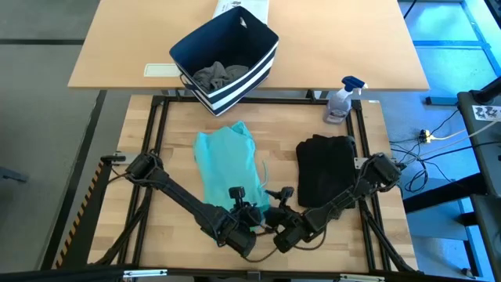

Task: Fold Laundry from Bin

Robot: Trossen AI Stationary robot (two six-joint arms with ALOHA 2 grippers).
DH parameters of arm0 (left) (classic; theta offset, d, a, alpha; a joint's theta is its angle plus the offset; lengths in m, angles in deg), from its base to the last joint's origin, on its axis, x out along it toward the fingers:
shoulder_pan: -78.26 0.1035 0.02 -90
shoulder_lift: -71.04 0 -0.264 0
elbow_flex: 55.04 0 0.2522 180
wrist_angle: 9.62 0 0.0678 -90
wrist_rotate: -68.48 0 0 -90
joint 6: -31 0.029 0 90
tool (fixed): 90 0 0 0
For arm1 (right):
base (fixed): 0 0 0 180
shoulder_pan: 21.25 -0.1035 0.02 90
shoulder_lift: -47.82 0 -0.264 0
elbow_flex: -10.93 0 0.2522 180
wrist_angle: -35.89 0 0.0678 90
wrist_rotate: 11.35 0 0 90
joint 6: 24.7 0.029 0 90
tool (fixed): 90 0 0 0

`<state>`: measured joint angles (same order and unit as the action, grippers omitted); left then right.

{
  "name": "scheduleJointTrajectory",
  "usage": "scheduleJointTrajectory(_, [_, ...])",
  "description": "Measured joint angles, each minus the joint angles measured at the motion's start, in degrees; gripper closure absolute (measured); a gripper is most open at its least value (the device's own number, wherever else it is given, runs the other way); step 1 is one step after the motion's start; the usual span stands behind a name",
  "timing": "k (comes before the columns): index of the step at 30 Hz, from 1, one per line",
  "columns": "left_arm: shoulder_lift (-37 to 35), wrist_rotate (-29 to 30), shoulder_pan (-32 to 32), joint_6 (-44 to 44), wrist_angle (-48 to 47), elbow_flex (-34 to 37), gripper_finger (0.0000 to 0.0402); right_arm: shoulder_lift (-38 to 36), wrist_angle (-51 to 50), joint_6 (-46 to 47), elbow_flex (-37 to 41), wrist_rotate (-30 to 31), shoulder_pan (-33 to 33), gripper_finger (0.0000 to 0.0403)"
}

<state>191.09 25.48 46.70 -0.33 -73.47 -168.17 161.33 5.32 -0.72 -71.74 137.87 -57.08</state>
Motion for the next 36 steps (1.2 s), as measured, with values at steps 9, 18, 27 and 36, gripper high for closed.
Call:
scheduleJointTrajectory(9, [0.0,-6.9,-0.9,-1.2,0.0,0.0,0.0401,0.0,2.4,-1.0,0.0,-0.4,2.1,0.01])
scheduleJointTrajectory(18, [0.0,-7.6,-0.9,-2.6,0.1,0.0,0.0401,0.0,11.6,-9.5,0.0,-5.4,2.1,0.0146])
scheduleJointTrajectory(27, [0.0,-7.8,-0.8,-2.7,0.1,0.0,0.04,0.0,12.4,-11.0,0.0,-6.4,2.1,0.025])
scheduleJointTrajectory(36, [-0.4,-7.2,-1.5,-2.8,-0.5,0.0,0.0349,0.0,12.7,-10.9,-0.4,-11.2,4.4,0.0387])
